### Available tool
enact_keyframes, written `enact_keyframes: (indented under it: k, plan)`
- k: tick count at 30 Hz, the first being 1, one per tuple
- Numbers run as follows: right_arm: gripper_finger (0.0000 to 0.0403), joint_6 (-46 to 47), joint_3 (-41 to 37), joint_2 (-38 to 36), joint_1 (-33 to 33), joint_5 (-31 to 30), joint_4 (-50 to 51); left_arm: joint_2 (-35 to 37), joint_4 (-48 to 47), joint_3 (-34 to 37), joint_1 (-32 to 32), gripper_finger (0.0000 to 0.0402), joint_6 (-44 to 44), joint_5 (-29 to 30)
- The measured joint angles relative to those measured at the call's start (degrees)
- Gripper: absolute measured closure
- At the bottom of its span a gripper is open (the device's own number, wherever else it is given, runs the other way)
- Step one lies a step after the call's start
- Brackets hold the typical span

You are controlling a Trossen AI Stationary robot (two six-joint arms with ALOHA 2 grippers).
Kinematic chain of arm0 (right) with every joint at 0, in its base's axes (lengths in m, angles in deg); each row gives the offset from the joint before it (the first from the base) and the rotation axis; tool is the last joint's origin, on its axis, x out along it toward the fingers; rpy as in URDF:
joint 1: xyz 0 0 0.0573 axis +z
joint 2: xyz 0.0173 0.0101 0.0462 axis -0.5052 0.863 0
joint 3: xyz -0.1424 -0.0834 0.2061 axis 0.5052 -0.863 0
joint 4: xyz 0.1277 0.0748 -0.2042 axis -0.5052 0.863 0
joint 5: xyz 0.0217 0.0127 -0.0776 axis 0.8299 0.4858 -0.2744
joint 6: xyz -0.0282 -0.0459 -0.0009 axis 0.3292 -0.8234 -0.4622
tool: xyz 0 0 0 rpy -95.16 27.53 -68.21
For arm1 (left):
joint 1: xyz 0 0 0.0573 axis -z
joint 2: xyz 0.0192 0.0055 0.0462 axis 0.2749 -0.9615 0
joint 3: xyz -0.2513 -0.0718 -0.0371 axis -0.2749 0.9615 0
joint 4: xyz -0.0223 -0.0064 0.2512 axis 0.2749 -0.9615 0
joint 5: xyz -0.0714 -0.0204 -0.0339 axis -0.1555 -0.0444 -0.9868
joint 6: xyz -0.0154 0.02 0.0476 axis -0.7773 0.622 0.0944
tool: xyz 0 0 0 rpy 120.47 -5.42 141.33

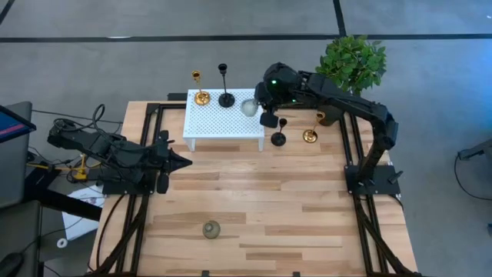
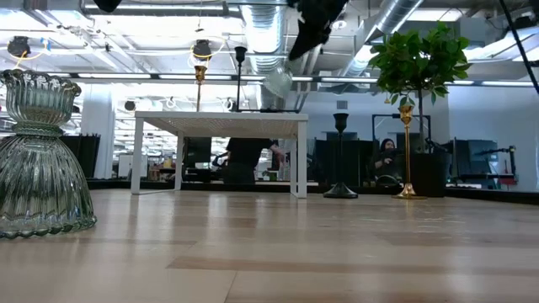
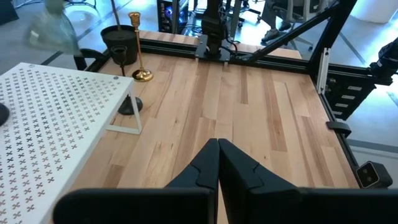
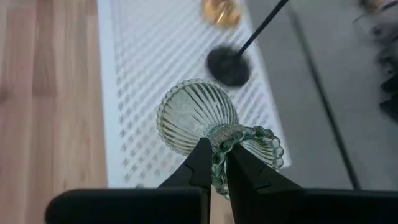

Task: Pick & Place candle stick holders
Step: Put the top transparent candle holder on the shelf

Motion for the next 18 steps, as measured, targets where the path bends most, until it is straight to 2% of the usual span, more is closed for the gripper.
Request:
enact_keyframes:
  k: [5, 11, 12, 14, 18]
  plan:
    - [0.0389, -2.7, 7.5, 6.9, -0.3, -0.1, 5.6, 0.0, 0.1, 0.0, 0.0, 0.0396, -0.1, 0.0]
    - [0.0389, -6.0, 24.4, 16.7, -2.3, -0.4, 13.3, 0.0, 0.2, 0.0, 0.0, 0.0396, 0.0, 0.0]
    - [0.0389, -6.6, 25.6, 17.9, -2.8, -0.6, 13.6, 0.0, 0.2, 0.0, 0.0, 0.0396, -0.1, 0.0]
    - [0.0389, -7.7, 23.0, 17.5, -3.6, -1.2, 11.4, 0.0, 0.2, 0.0, 0.0, 0.0396, -0.1, 0.0]
    - [0.0389, -7.5, 22.4, 19.2, -5.4, -1.6, 15.5, 0.0, 0.1, 0.0, 0.0, 0.0396, 0.0, 0.0]
